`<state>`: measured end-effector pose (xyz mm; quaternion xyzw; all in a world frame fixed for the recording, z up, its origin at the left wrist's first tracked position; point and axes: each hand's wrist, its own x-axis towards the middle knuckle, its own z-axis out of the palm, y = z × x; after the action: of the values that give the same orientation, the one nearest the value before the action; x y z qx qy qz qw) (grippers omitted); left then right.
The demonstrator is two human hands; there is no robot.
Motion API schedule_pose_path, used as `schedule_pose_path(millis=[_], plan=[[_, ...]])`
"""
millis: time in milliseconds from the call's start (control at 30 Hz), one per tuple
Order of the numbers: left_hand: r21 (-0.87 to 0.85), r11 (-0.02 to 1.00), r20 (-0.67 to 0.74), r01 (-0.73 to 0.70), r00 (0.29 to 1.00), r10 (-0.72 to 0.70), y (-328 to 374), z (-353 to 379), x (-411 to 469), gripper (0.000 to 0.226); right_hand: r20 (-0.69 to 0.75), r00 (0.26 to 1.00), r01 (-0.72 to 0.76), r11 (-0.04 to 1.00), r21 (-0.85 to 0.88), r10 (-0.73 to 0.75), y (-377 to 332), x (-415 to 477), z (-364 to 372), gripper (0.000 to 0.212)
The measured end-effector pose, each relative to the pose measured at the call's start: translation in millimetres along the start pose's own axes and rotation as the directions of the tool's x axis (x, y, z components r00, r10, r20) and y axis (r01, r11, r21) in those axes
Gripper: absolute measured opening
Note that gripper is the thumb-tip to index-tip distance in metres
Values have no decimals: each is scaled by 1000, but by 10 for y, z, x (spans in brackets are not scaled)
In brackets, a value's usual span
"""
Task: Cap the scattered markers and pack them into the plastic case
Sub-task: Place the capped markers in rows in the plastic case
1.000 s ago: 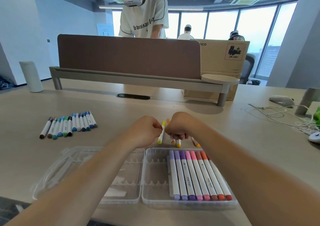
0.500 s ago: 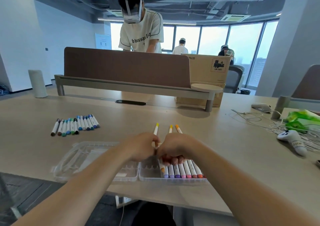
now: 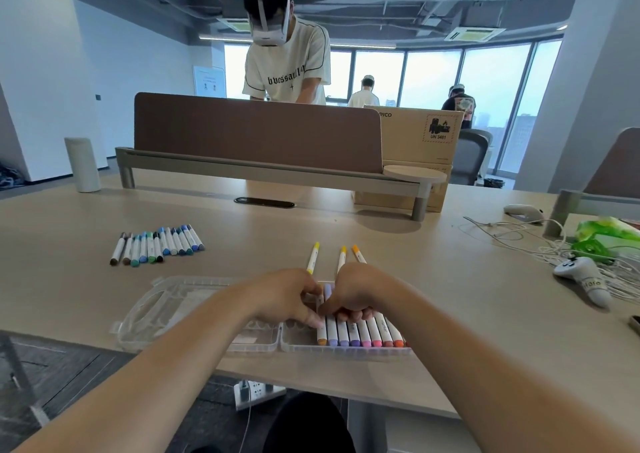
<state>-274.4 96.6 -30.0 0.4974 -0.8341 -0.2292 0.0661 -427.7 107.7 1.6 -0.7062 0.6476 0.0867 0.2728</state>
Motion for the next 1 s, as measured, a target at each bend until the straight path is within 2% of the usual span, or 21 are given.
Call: schedule_pose_path(millis=[167,267,333,400,600,733,867,933,1000], plan=[[-29,999,17,14,1000,-14,11,-11,33,39,9,1000,-6,999,-51,7,1,89,-8,45],[55,998,-16,30,999,-29,38,-37,104,38,-17,999,29,1000,6,-29,73,138,-27,44],[101,994,-135,45,990,-31,83,-55,179,34,-92,995,39,998,56,-33,158,203,-54,46],[43,998,-222,48,974,-37,142,-66,275,31,-184,983,45,994,97,-27,255,273,-100,42],[-95,995,-328,-7,944,-25,320,-86,694,22,-408,912,36,983,181,42,637,513,-303,30],[-114,993,-331,-7,943,-31,412,-111,947,23,-469,875,-101,992,73,123,750,737,-433,30],[-173,985,-338,27,937,-85,427,-91,1099,24,-533,835,-125,991,56,135,789,983,-523,22],[-185,982,-330,40,939,-100,408,-75,1158,24,-526,840,-149,989,3,129,773,1094,-563,20],[-195,980,-332,49,936,-113,370,-68,1198,24,-478,869,-175,983,-63,124,750,1165,-588,29]])
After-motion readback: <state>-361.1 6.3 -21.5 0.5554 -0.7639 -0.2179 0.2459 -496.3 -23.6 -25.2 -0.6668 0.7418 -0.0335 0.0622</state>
